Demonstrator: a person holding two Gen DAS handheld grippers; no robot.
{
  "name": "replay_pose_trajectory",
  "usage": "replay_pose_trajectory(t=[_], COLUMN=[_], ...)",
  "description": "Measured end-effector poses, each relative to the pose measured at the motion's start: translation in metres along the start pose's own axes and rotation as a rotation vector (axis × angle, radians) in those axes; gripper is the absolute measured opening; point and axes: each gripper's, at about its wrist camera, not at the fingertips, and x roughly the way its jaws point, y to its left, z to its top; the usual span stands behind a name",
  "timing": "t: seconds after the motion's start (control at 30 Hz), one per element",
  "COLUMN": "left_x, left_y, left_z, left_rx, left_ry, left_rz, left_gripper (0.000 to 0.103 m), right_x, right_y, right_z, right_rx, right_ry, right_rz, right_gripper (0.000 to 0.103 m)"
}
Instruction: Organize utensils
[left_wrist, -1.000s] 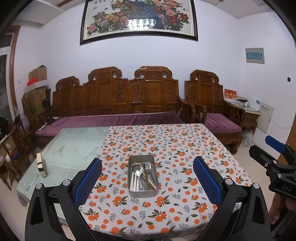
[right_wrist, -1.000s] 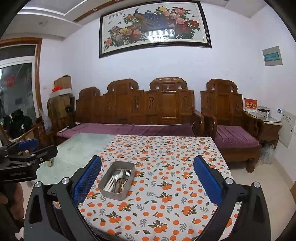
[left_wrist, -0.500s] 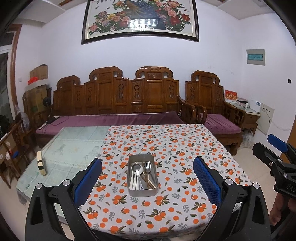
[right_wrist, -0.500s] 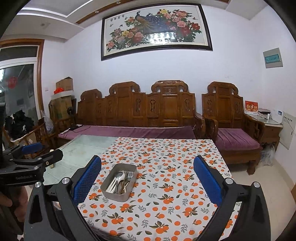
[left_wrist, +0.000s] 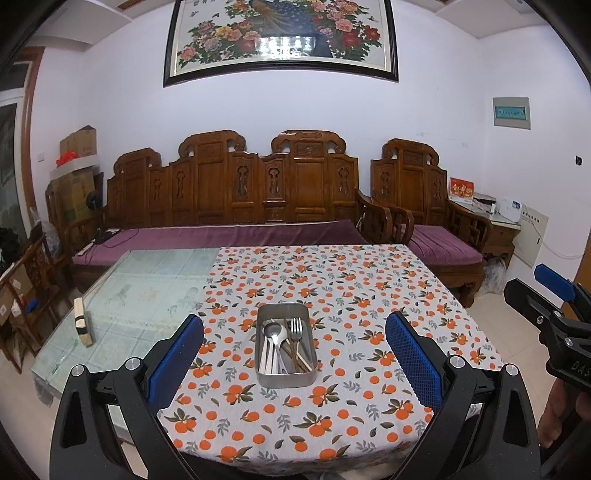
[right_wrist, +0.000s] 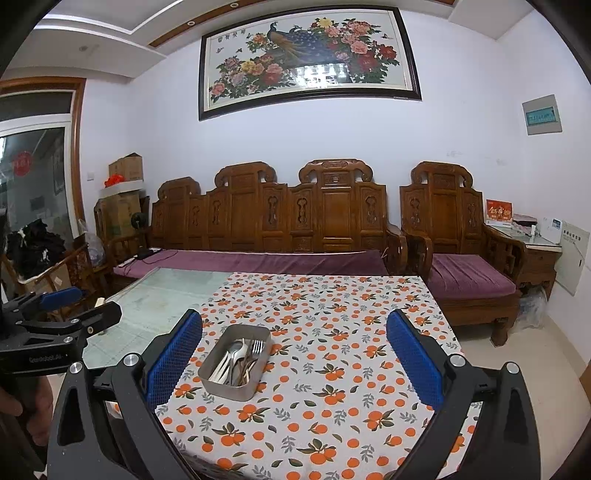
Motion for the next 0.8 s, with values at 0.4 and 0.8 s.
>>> replay_pose_trajectory(t=[0.4,0.8], left_x=[0.001,-0.0001], left_y=[-0.0011,0.0005], left_z=[-0.0009,-0.0025], left_rx=[-0.005,-0.011], left_ry=[0.001,-0.008], left_rz=[-0.006,-0.013], left_gripper=[0.095,0.095], right_x=[0.0068,0.0078], right_y=[0.0023,0.0025], right_z=[-0.0049,-0.0052], right_rx=[0.009,0.008], right_ry=[0.008,0.008], right_rz=[0.004,0.004], right_gripper=[0.1,0.1])
